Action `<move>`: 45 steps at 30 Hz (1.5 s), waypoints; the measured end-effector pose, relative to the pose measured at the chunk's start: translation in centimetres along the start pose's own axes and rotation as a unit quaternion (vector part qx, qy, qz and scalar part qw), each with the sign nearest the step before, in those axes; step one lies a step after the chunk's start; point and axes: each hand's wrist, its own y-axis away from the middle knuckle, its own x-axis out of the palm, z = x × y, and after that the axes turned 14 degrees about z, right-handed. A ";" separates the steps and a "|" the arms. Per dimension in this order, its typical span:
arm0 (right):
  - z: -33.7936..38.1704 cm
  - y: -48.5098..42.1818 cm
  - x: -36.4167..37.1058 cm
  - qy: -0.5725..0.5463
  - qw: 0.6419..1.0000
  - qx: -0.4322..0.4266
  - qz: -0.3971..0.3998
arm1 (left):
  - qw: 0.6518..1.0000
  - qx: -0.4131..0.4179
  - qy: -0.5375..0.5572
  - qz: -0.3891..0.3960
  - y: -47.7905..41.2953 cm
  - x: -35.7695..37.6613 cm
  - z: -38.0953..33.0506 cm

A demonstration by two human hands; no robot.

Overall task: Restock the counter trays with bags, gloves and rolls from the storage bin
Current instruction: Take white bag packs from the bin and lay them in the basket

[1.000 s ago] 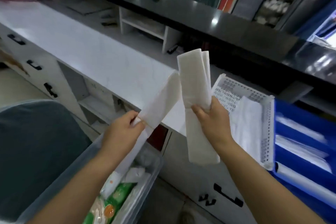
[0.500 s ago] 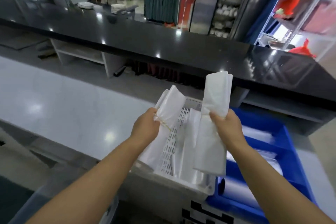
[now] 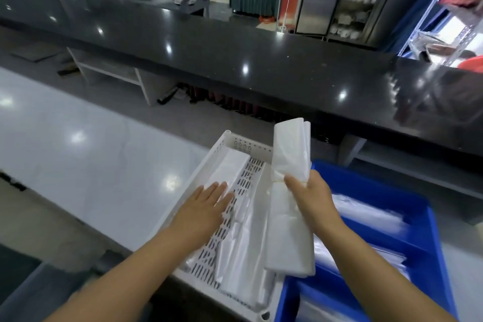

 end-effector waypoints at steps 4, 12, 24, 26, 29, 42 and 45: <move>-0.1 -0.1 -0.2 -0.015 1.000 0.002 -0.008 | 1.000 0.007 0.010 0.025 0.3 -1.1 -0.2; 3.0 -0.2 2.9 -0.124 0.989 -0.071 0.025 | 0.700 0.136 0.701 0.012 1.3 -7.6 -3.3; -0.8 -0.3 5.4 0.603 0.682 -0.206 0.359 | 0.872 -0.055 0.468 -0.132 4.6 -9.6 6.0; -0.8 -0.6 5.4 0.635 0.650 -0.238 0.343 | 0.886 -0.064 0.443 -0.126 4.5 -8.9 6.1; -0.7 -1.1 5.2 0.668 0.617 -0.267 0.318 | 0.892 -0.068 0.434 -0.110 4.1 -8.1 6.0; -0.9 -0.4 3.5 0.681 0.622 -0.298 0.247 | 0.958 -0.100 0.226 -0.148 3.8 -7.0 2.5; -0.6 0.2 2.0 0.665 0.638 -0.310 0.236 | 0.972 -0.060 0.174 -0.144 3.9 -6.4 0.2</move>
